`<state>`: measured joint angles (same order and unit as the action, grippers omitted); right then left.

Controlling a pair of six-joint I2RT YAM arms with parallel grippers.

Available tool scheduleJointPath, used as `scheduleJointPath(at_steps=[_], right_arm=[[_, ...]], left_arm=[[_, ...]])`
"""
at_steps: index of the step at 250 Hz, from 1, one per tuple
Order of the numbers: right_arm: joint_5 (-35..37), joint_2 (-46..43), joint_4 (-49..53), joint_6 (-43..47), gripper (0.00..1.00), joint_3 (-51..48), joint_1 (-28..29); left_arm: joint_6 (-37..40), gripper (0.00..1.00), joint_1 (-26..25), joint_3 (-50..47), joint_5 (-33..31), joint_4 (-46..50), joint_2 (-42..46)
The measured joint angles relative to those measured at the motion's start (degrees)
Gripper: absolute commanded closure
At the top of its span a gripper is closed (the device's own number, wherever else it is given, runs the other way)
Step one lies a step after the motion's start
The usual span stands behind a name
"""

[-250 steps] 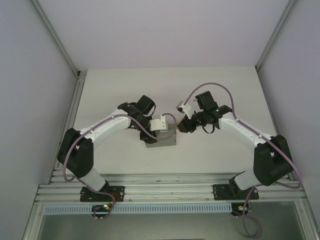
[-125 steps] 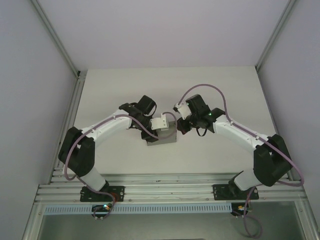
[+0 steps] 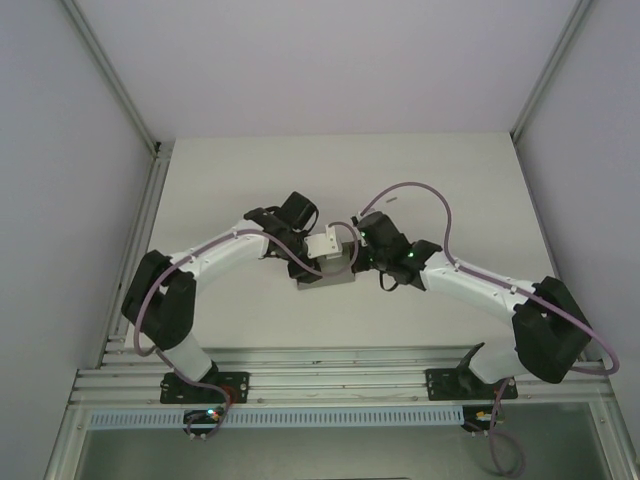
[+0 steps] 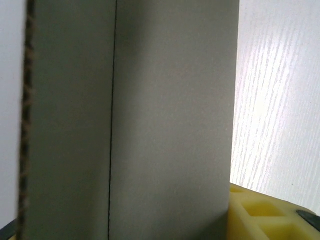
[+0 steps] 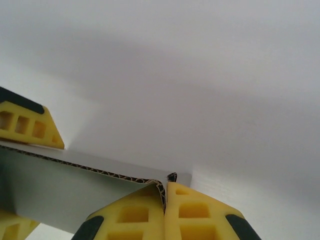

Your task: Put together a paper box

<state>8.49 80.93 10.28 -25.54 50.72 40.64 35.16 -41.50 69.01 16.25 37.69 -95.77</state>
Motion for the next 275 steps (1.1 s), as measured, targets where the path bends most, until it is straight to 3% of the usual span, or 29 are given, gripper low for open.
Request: scheduleJointPath(at_steps=[52,183,231,256,275], right_arm=[[6.32,-0.15,-11.08,-3.02,1.00,-5.57,1.66],[6.71,-2.19,-33.24,-2.91,1.00,-18.56,2.43],[10.95,-0.74,-38.73,-2.95,1.00,-20.72,4.66],[11.93,-0.02,-40.17,-2.99,0.92,-20.85,5.18],[11.80,-0.55,-39.19,-3.17,0.81,-20.83,5.31]], left_arm=[[-1.38,0.51,-0.04,0.07,0.02,-1.16,-0.09],[-1.77,0.49,-0.07,0.07,-0.24,-1.60,-0.09],[-2.03,0.50,-0.09,0.02,-0.63,-1.53,-0.09],[-2.14,0.51,-0.09,0.02,-0.90,-1.29,-0.09],[-2.08,0.51,-0.09,0.00,-0.92,-1.09,-0.09]])
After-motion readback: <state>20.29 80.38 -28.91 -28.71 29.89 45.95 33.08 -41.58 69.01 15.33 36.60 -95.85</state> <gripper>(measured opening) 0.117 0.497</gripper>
